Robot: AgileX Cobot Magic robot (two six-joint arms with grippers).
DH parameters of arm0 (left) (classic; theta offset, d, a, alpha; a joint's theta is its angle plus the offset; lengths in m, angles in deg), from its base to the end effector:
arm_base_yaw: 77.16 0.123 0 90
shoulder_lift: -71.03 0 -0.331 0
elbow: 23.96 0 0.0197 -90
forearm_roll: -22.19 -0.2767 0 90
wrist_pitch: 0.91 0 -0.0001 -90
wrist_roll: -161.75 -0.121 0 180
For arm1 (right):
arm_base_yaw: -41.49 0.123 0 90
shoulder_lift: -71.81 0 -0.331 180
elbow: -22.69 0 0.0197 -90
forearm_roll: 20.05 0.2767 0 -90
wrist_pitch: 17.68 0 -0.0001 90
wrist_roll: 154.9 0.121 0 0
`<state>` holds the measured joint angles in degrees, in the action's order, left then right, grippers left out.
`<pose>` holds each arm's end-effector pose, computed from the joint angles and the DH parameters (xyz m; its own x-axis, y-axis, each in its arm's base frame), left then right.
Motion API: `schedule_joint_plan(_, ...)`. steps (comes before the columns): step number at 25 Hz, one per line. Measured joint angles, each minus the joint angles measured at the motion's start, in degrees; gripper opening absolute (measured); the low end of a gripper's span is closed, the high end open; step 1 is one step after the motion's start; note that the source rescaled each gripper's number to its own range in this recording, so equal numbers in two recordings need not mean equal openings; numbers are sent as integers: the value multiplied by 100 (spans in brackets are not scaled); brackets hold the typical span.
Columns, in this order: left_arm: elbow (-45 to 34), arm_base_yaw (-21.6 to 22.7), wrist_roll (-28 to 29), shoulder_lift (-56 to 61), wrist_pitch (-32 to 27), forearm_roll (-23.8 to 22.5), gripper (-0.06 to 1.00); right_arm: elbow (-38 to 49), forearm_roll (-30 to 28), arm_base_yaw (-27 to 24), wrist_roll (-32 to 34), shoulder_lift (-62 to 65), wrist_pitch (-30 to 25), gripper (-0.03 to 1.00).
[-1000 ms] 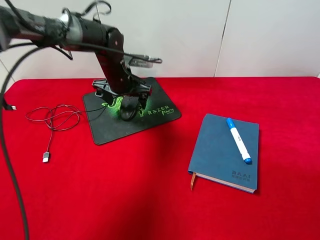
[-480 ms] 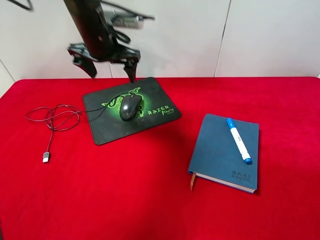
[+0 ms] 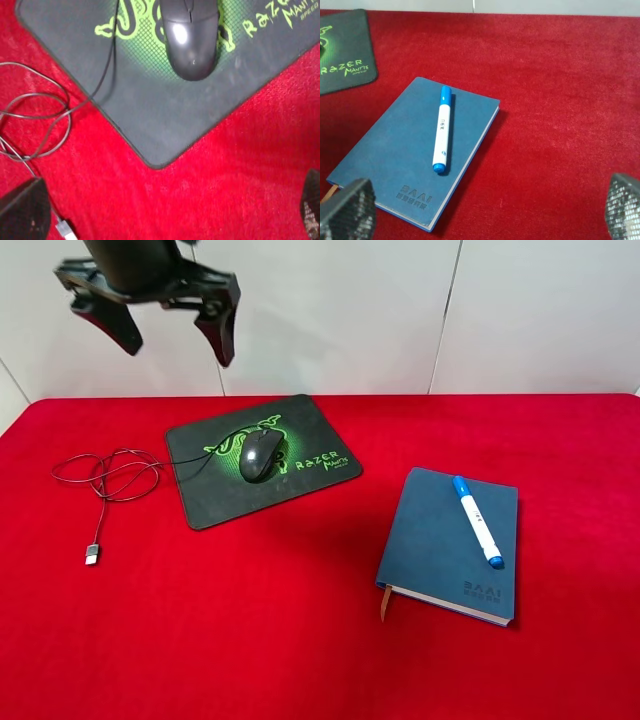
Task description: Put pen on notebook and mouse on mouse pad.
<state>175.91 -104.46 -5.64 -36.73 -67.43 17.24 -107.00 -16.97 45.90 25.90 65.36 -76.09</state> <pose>0.3855 -0.1882 0.3593 -0.8659 0.2399 -0.4389 0.2716 0.9624 -0.0098 0.0007 0.0056 0.2769 -0.4281 0.0092 -0.9037 -0.1002 0.9933 0.0576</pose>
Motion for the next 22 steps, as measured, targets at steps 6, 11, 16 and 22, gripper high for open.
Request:
schedule_joint_plan(6, -395, 0, -71, 576, 0, 7, 100, 0, 0, 0, 0, 0, 0, 100)
schedule_joint_plan(11, -1372, 0, -71, 1356, 0, 7, 98, 0, 0, 0, 0, 0, 0, 100)
schedule_joint_plan(16, -2565, 0, 79, 2332, 0, 32, 98, 1, 0, 0, 0, 0, 0, 100)
schedule_joint_plan(22, -3783, 0, 126, 3774, 0, 394, 98, 1, 0, 0, 0, 0, 0, 100)
